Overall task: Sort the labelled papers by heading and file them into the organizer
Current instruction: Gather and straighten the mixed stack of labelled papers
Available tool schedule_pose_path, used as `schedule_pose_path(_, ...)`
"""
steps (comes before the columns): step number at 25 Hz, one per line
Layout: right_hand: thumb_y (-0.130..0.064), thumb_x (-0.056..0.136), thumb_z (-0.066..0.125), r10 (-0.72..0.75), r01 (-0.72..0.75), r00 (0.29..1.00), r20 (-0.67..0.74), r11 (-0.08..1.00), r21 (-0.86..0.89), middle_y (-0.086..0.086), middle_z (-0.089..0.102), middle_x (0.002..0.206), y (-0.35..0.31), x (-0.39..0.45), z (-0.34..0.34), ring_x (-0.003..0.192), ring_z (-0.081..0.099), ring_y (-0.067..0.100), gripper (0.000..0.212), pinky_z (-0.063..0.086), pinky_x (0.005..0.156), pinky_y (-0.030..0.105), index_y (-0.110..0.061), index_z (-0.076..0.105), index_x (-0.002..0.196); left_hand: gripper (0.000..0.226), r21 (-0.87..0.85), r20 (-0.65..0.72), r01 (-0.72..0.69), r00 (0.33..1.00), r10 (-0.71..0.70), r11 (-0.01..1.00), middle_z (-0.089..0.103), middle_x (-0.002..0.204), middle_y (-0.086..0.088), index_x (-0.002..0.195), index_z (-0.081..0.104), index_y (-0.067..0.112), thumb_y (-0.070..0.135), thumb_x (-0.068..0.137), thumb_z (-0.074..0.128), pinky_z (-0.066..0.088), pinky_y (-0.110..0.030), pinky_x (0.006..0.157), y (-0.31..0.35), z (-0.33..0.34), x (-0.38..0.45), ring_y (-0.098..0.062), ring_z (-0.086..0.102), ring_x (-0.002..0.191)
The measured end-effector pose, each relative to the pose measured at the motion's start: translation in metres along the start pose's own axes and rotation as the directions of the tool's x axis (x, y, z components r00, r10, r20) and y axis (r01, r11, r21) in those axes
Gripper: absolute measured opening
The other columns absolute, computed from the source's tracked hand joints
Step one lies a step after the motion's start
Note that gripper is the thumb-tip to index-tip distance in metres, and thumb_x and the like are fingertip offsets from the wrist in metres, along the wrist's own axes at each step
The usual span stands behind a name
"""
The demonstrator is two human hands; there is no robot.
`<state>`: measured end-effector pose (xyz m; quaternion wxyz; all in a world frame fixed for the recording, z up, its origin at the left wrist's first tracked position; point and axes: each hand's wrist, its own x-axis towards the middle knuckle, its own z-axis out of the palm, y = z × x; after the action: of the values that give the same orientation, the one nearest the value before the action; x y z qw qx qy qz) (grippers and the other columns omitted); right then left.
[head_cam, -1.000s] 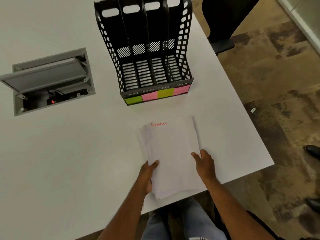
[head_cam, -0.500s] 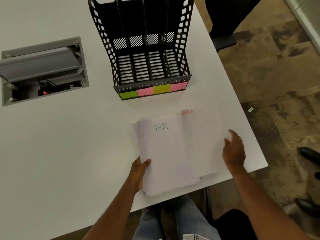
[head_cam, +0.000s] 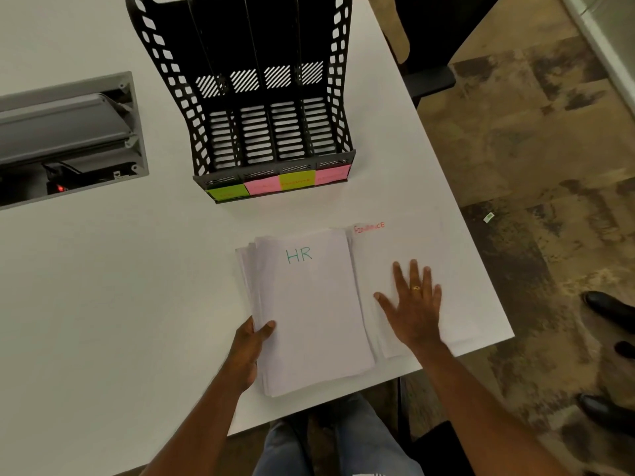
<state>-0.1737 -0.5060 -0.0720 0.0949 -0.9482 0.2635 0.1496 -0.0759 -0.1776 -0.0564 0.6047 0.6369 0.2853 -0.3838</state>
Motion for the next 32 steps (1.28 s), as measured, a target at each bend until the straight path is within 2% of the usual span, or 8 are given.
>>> schedule_pose_path(8, -0.069, 0.096, 0.029, 0.092, -0.092, 0.996, 0.005, 0.995, -0.029, 0.013, 0.0, 0.167, 0.018, 0.031, -0.018, 0.152, -0.001, 0.038, 0.082, 0.008, 0.119, 0.062, -0.026, 0.0, 0.159, 0.039, -0.023, 0.025, 0.003, 1.0, -0.003, 1.0, 0.071, 0.12, -0.007, 0.134, 0.057, 0.015, 0.017, 0.096, 0.066, 0.052, -0.041, 0.094, 0.001, -0.001, 0.001, -0.025, 0.067, 0.106)
schedule_pose_path(12, -0.049, 0.099, 0.048, 0.042, 0.029, 0.979, -0.202, 0.941, 0.336, 0.011, 0.039, 0.153, -0.026, 0.011, -0.029, 0.14, 0.035, 0.029, 0.062, 0.038, 0.112, 0.05, -0.02, 0.032, 0.151, 0.024, -0.099, 0.033, 0.035, 0.999, -0.032, 0.994, 0.08, 0.1, -0.003, 0.119, 0.065, 0.016, 0.012, 0.095, 0.065, 0.063, -0.031, 0.069, 0.004, -0.004, -0.003, -0.02, 0.077, 0.087)
schedule_pose_path(15, -0.051, 0.094, 0.057, 0.001, -0.05, 0.997, 0.074, 0.744, 0.667, -0.004, 0.056, 0.127, -0.083, -0.01, -0.028, 0.111, 0.058, 0.013, 0.052, 0.053, 0.09, 0.032, -0.025, 0.045, 0.138, 0.021, -0.164, 0.064, 0.071, 0.996, -0.061, 0.984, 0.08, 0.101, -0.006, 0.116, 0.066, 0.015, 0.01, 0.096, 0.063, 0.063, -0.032, 0.065, 0.008, -0.011, -0.006, -0.022, 0.078, 0.087)
schedule_pose_path(18, -0.04, 0.085, 0.076, 0.066, -0.253, 0.963, 0.26, 0.542, 0.801, -0.01, 0.065, 0.1, -0.114, -0.018, -0.021, 0.089, 0.066, 0.01, 0.038, 0.049, 0.065, 0.009, -0.021, 0.054, 0.11, 0.025, -0.176, 0.082, 0.068, 0.995, -0.054, 0.982, 0.077, 0.112, -0.01, 0.12, 0.065, 0.014, 0.014, 0.095, 0.065, 0.062, -0.037, 0.078, 0.014, -0.021, -0.008, -0.026, 0.075, 0.097)
schedule_pose_path(23, -0.028, 0.088, 0.074, 0.071, -0.25, 0.965, 0.254, 0.552, 0.795, -0.011, 0.054, 0.063, -0.119, -0.015, -0.018, 0.051, 0.053, -0.008, 0.035, 0.039, 0.048, 0.006, -0.023, 0.048, 0.066, 0.027, -0.219, 0.05, 0.053, 0.998, -0.043, 0.974, 0.078, 0.11, -0.008, 0.119, 0.066, 0.018, 0.023, 0.093, 0.068, 0.063, -0.033, 0.071, 0.008, -0.034, -0.013, -0.023, 0.076, 0.095)
schedule_pose_path(27, -0.029, 0.099, 0.058, -0.014, -0.153, 0.977, 0.212, 0.645, 0.749, -0.011, 0.066, 0.075, -0.117, -0.012, -0.029, 0.069, 0.064, -0.005, 0.026, 0.042, 0.06, 0.008, -0.018, 0.063, 0.077, 0.025, -0.271, -0.008, -0.018, 1.0, 0.017, 0.962, 0.078, 0.11, -0.008, 0.121, 0.066, 0.018, 0.019, 0.096, 0.065, 0.062, -0.033, 0.069, -0.001, -0.042, -0.015, -0.024, 0.076, 0.094)
schedule_pose_path(29, -0.027, 0.102, 0.053, 0.007, -0.077, 0.994, 0.106, 0.73, 0.679, 0.003, 0.073, 0.097, -0.109, -0.008, -0.034, 0.093, 0.069, 0.016, 0.023, 0.053, 0.08, 0.021, -0.008, 0.067, 0.102, 0.024, -0.239, -0.046, -0.061, 0.998, 0.051, 0.969, 0.079, 0.105, -0.005, 0.12, 0.066, 0.019, 0.02, 0.096, 0.064, 0.062, -0.031, 0.068, -0.001, -0.049, -0.018, -0.024, 0.076, 0.091)
schedule_pose_path(32, -0.025, 0.101, 0.055, 0.037, -0.029, 0.999, -0.004, 0.836, 0.548, 0.017, 0.065, 0.126, -0.09, 0.002, -0.043, 0.116, 0.063, 0.032, 0.035, 0.053, 0.094, 0.042, -0.013, 0.049, 0.133, 0.026, -0.231, -0.094, -0.106, 0.992, 0.087, 0.967, 0.077, 0.112, -0.009, 0.124, 0.064, 0.015, 0.018, 0.098, 0.061, 0.061, -0.032, 0.075, 0.007, -0.076, -0.022, -0.03, 0.072, 0.101)
